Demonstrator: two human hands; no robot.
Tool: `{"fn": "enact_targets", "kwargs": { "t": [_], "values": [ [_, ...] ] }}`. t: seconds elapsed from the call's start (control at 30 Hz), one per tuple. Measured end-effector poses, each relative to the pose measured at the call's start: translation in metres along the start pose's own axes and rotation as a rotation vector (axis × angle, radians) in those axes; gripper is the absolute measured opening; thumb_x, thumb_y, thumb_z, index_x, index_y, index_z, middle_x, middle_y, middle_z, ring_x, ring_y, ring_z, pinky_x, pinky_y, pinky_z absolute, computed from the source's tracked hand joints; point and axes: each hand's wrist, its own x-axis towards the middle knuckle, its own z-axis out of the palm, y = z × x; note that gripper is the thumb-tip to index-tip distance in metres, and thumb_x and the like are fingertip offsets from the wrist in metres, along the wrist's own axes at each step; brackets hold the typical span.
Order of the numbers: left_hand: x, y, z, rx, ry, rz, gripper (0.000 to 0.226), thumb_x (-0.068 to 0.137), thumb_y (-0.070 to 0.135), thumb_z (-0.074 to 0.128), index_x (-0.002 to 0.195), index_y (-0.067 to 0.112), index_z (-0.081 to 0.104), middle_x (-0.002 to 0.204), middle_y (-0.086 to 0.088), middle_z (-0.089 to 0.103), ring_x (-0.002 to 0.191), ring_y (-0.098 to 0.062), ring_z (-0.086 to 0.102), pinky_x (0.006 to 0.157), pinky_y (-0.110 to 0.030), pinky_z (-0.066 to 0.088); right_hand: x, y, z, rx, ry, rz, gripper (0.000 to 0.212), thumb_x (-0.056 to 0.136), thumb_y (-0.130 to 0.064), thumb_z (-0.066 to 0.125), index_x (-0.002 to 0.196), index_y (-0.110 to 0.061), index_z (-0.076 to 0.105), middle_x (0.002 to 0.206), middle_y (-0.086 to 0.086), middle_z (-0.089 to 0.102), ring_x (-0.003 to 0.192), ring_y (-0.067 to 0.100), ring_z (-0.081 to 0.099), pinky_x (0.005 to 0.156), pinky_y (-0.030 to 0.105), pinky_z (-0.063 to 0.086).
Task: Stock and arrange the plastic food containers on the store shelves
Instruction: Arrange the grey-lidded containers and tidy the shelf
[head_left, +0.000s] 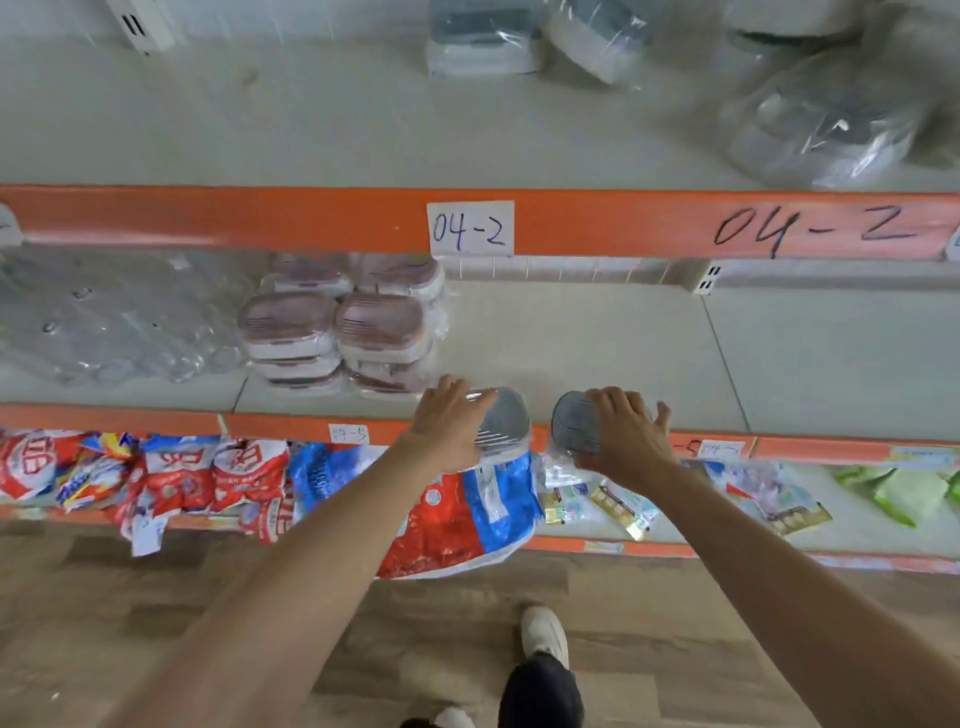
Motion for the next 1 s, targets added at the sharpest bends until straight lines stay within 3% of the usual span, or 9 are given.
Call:
{"fn": "enact_targets", "kwargs": {
  "t": [0.13,0.27,0.4,0.47,0.57,0.73,0.87,0.93,1.0],
  "values": [
    [0.052,-0.005,0.029,-0.091,0.044,-0.011,0.072,0.082,0.028,0.066,0.144,0.028,0.031,0.137,-0.011,0.042,0.125,-0.03,0.037,0.105,-0.036,0.032,0.047,0.021,0.032,0.102,0.065,0.038,0.078,0.076,-0.047,0.07,0.135,-0.015,0.03,0.142,0.003,0.034,0.135,0.022,0.027,0.111,0.055,0.015],
    [0.098,-0.009,0.034,-0.109,0.126,-0.048,0.064,0.085,0.026,0.065,0.143,0.026,0.038,0.14,-0.013,0.035,0.128,-0.031,0.034,0.104,-0.037,0.032,0.083,0.037,0.047,0.094,0.113,0.053,0.066,0.089,-0.044,0.057,0.141,-0.014,0.029,0.154,0.003,0.019,0.143,0.019,0.013,0.113,0.054,0.007],
    [0.134,-0.014,0.04,0.101,0.231,-0.084,0.072,0.085,0.009,0.058,0.148,0.022,0.026,0.136,-0.015,0.029,0.123,-0.032,0.031,0.1,-0.039,0.031,0.116,0.038,0.058,-0.019,0.318,0.116,0.04,0.092,-0.034,0.05,0.131,-0.022,0.045,0.136,0.01,0.034,0.126,0.028,0.029,0.101,0.043,0.021],
    [0.148,-0.014,0.044,0.144,0.254,-0.102,0.071,0.085,0.003,0.053,0.148,0.015,0.024,0.134,-0.015,0.032,0.123,-0.033,0.031,0.098,-0.038,0.032,0.133,0.034,0.06,-0.016,0.359,0.116,0.041,0.094,-0.033,0.046,0.134,-0.021,0.041,0.135,0.011,0.036,0.123,0.028,0.03,0.098,0.04,0.022],
    [0.167,-0.017,0.048,0.163,0.332,-0.149,0.057,0.083,0.001,0.054,0.137,0.007,0.036,0.127,-0.013,0.042,0.121,-0.031,0.036,0.095,-0.036,0.035,0.157,0.027,0.065,-0.033,0.384,0.046,0.046,0.096,-0.029,0.044,0.14,-0.018,0.034,0.142,0.009,0.033,0.128,0.026,0.028,0.102,0.036,0.018],
    [0.176,-0.026,0.057,0.13,0.345,-0.191,0.055,0.084,0.007,0.052,0.135,0.002,0.032,0.137,-0.013,0.038,0.128,-0.03,0.032,0.105,-0.032,0.031,0.176,0.023,0.069,0.012,0.347,-0.045,0.053,0.096,-0.023,0.042,0.146,-0.013,0.023,0.155,0.008,0.017,0.143,0.023,0.012,0.115,0.036,0.006],
    [0.165,-0.023,0.063,0.073,0.201,-0.213,0.08,0.092,0.016,0.049,0.148,-0.002,-0.004,0.157,-0.02,-0.007,0.146,-0.031,-0.005,0.119,-0.035,0.005,0.178,0.021,0.063,-0.052,0.212,-0.056,0.062,0.098,-0.029,0.037,0.15,-0.015,0.007,0.158,0.008,-0.001,0.146,0.022,-0.003,0.117,0.037,-0.003],
    [0.157,-0.021,0.056,0.047,0.183,-0.192,0.078,0.092,0.015,0.049,0.148,-0.002,-0.002,0.157,-0.019,-0.006,0.146,-0.03,-0.004,0.119,-0.035,0.008,0.173,0.017,0.056,-0.061,0.165,-0.04,0.063,0.097,-0.029,0.039,0.15,-0.015,0.008,0.158,0.007,-0.001,0.145,0.021,-0.003,0.117,0.041,-0.003],
    [0.146,-0.02,0.045,0.043,0.218,-0.132,0.064,0.09,0.012,0.05,0.145,-0.001,0.019,0.154,-0.016,0.011,0.142,-0.03,0.014,0.114,-0.037,0.022,0.162,0.012,0.048,-0.056,0.178,-0.029,0.058,0.095,-0.025,0.043,0.147,-0.014,0.019,0.156,0.006,0.008,0.144,0.02,0.003,0.115,0.046,0.001]
  ]
}}
